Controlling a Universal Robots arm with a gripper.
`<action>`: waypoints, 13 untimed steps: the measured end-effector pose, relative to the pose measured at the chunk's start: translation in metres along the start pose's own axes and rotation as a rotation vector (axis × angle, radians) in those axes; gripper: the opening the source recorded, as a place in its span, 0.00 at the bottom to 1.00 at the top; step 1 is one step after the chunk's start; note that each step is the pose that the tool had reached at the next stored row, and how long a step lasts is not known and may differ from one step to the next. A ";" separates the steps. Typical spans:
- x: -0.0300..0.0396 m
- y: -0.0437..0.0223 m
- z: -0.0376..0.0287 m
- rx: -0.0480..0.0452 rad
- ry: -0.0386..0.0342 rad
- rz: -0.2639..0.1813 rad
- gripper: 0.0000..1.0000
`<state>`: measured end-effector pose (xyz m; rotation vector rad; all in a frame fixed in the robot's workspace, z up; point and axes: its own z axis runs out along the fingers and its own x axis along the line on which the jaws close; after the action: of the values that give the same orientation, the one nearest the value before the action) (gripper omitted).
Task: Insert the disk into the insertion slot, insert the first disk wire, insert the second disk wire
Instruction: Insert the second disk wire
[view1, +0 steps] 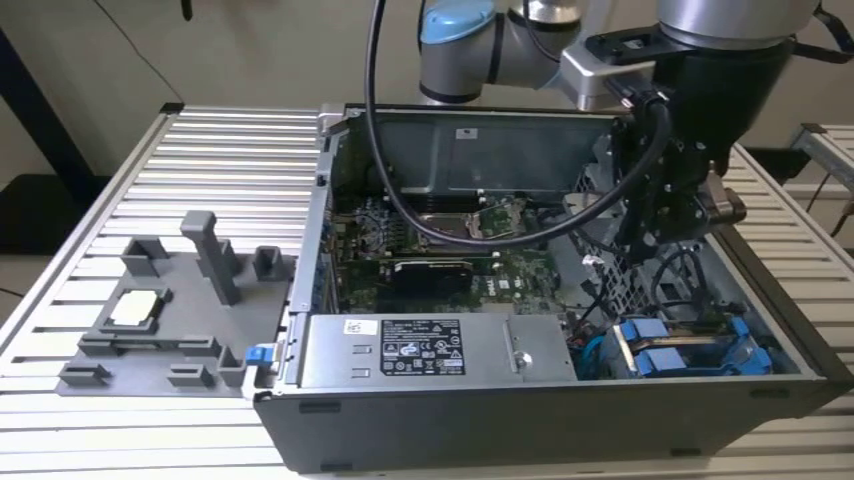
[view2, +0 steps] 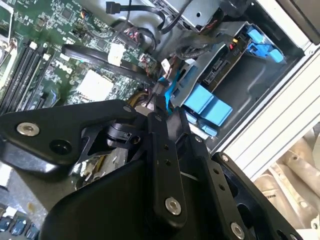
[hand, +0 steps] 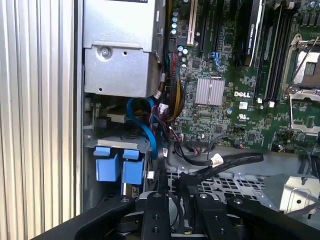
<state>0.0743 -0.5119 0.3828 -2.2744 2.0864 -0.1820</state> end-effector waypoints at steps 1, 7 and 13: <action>-0.0010 0.0005 0.0014 0.0044 0.0001 -0.003 0.27; -0.0054 0.0033 0.0089 0.0205 -0.0001 -0.015 0.27; -0.0062 0.0057 0.0145 0.0332 0.0018 -0.018 0.27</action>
<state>0.0699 -0.5068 0.3675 -2.2753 2.0488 -0.2178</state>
